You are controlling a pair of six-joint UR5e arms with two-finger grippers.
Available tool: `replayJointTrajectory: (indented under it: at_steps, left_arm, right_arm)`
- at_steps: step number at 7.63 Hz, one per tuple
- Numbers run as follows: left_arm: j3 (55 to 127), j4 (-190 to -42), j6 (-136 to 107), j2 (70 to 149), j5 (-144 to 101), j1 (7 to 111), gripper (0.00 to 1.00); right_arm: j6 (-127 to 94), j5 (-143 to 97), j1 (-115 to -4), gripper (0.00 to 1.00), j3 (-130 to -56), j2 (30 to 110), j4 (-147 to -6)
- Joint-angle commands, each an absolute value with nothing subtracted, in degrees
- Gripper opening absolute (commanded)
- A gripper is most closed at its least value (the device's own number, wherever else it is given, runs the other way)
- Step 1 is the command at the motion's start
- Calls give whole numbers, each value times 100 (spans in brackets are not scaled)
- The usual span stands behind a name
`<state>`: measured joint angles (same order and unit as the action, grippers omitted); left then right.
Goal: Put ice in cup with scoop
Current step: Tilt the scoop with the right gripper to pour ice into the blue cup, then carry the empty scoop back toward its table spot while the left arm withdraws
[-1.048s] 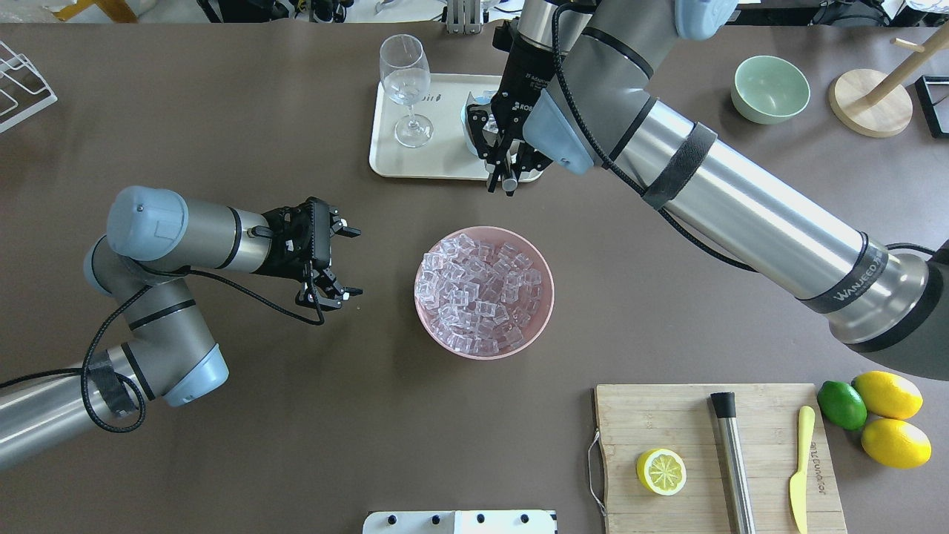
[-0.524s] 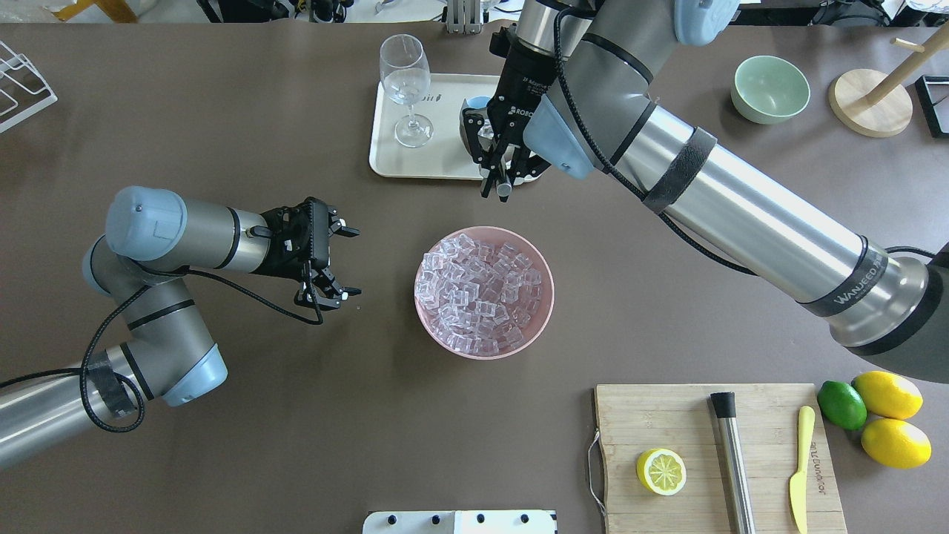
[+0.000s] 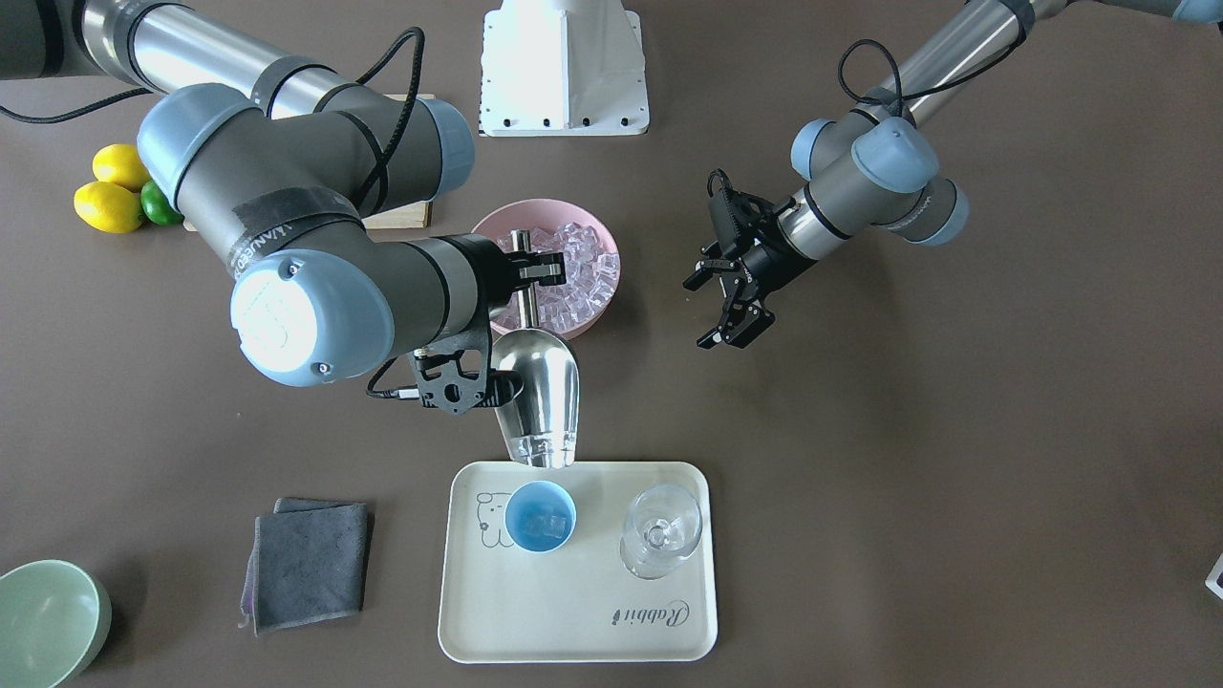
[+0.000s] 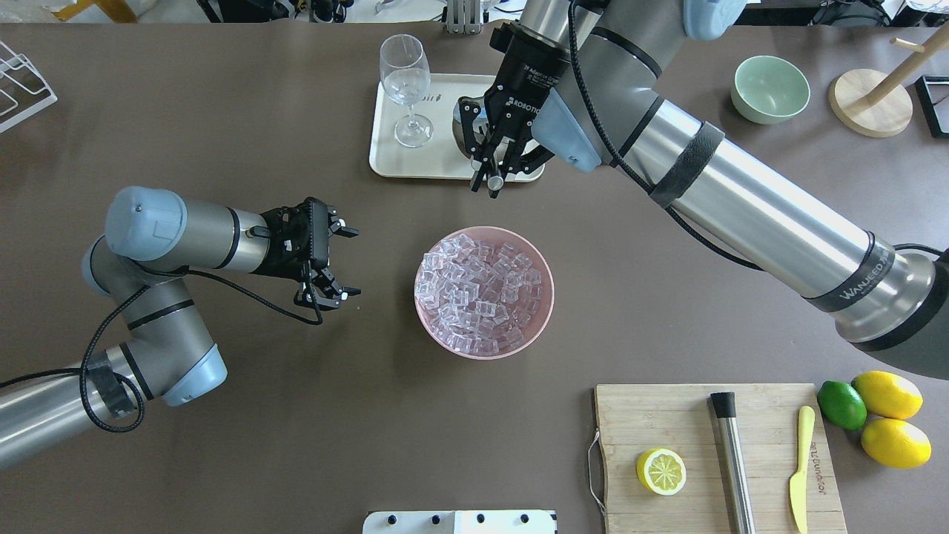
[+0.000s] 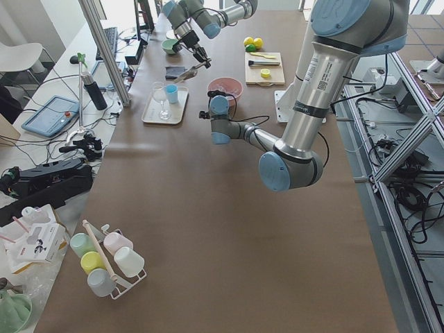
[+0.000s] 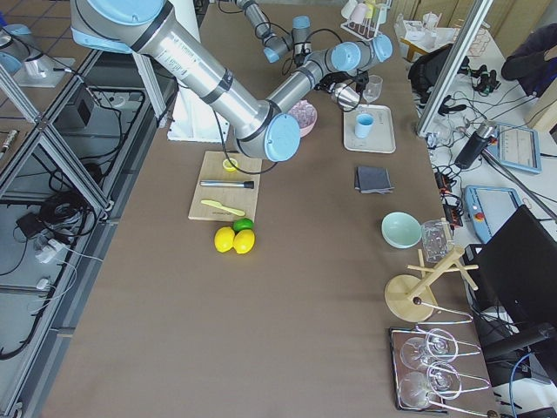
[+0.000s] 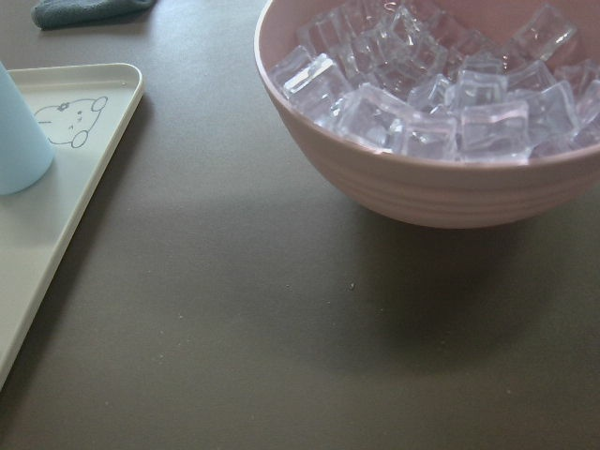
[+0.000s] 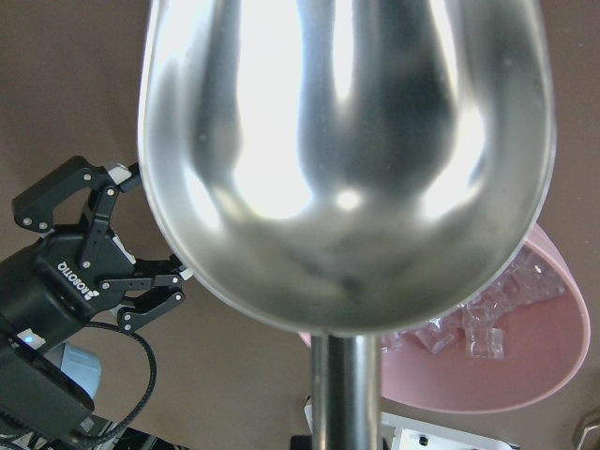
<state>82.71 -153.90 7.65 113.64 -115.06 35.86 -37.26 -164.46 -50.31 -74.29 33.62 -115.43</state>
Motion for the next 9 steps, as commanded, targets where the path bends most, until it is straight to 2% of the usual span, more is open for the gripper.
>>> replayJointTrajectory:
  at_steps: [1,3,4,7,9]
  left_arm:
    - [8271,-15390,765,11355,-11505,3586,98]
    - [8271,-15398,765,11355,-11505,3586,98]
    - [8279,-15390,765,11355,-11505,3586,98]
    - [8279,-15390,756,11364,-11505,3595,98]
    - [8279,-15390,756,11364,-11514,3595,98]
  right_arm:
    - [-3735,-16445,-5045,0,-7427,3436,-11305]
    - [-3814,-16296,-5045,0,-7479,3542,-11083]
    - [-3814,-15799,-5045,0,-7767,3594,-11048]
    - [-4110,-14262,-5027,0,-9031,4181,-11083]
    - [-4798,-13406,-4686,0,-10382,5215,-11074]
